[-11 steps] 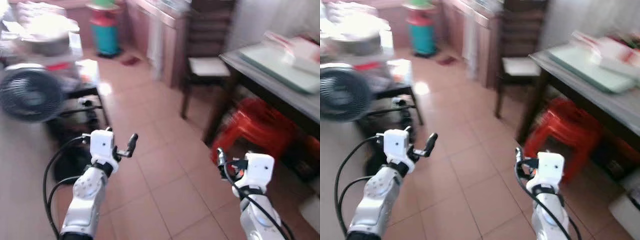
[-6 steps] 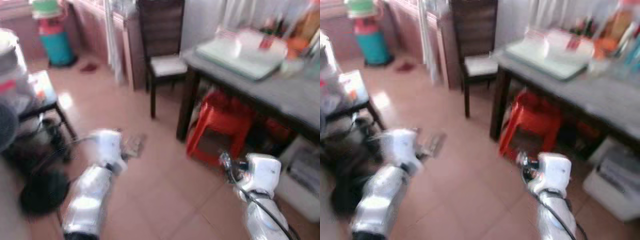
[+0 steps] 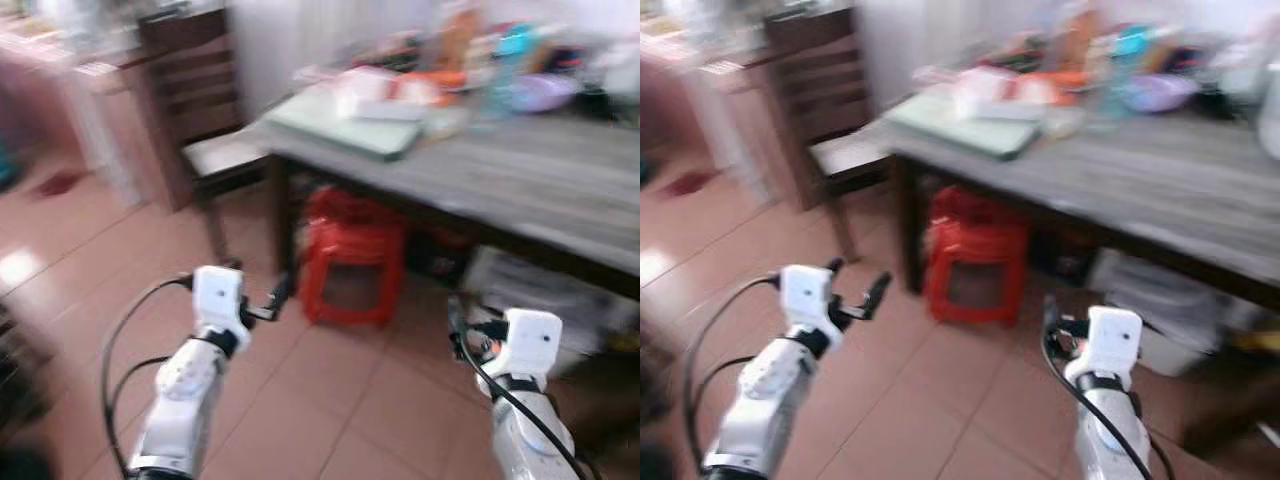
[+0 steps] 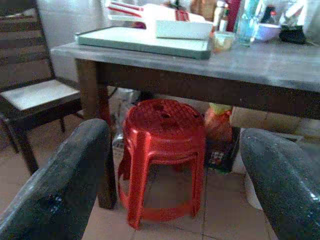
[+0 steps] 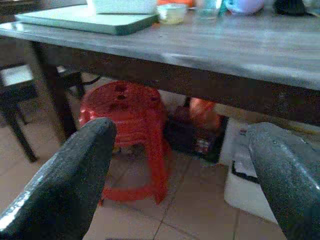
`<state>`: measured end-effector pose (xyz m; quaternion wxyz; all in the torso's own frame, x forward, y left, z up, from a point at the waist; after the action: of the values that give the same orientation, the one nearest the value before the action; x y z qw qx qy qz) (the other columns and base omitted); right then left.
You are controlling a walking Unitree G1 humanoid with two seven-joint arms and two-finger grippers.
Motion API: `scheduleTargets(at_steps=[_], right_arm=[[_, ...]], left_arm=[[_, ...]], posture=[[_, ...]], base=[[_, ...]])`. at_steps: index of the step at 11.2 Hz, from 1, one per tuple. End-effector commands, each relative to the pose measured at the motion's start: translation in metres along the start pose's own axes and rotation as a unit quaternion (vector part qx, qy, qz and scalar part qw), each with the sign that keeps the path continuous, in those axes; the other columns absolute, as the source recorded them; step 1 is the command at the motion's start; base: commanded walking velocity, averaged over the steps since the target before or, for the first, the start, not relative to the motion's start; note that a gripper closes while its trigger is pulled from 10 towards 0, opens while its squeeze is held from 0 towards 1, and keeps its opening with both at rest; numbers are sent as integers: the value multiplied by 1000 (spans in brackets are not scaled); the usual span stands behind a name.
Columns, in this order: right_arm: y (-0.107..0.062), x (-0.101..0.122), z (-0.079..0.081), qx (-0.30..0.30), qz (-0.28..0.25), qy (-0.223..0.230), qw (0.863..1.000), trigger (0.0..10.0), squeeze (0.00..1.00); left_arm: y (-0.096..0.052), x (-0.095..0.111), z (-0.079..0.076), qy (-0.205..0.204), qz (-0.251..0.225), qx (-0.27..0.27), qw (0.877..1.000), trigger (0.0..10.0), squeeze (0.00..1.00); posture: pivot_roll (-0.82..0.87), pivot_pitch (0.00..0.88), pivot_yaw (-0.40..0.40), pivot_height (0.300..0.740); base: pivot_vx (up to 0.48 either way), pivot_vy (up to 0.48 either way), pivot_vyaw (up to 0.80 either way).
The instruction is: Setting the table
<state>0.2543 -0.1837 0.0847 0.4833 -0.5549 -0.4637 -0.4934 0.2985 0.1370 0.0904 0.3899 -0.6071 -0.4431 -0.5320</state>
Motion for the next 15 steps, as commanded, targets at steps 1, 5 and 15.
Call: scheduleTargets(at_steps=[1, 5, 15], right_arm=[[0, 3, 2, 5, -3, 0, 1000, 10000, 0], [1, 2, 2, 2, -2, 4, 1000, 10000, 0], [-5, 34, 0, 3, -55, -3, 998, 10000, 0]], left_arm=[[1, 3, 1, 4, -1, 1, 1000, 10000, 0], [3, -3, 7, 17, 23, 42, 999, 10000, 0], [7, 28, 1, 14, -30, 36, 999, 10000, 0]], posture=[[28, 77, 11, 740], [28, 80, 9, 740], [27, 86, 5, 740]], base=[[270, 0, -800], [0, 0, -575], [0, 0, -284]])
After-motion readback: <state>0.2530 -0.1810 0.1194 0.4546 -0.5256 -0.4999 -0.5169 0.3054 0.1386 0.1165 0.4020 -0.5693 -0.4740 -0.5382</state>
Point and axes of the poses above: a point about 5 cm out from each wrist's last joint towards the gripper, its own y axis pointing out of the wrist towards the gripper, its own x axis along the axis of the wrist's last joint, z = x × y, the point moved 2 cm from there along y, pointing out of the wrist towards the gripper, and after that the axes turned 5 degrees about -y, right-handed, at the moved point
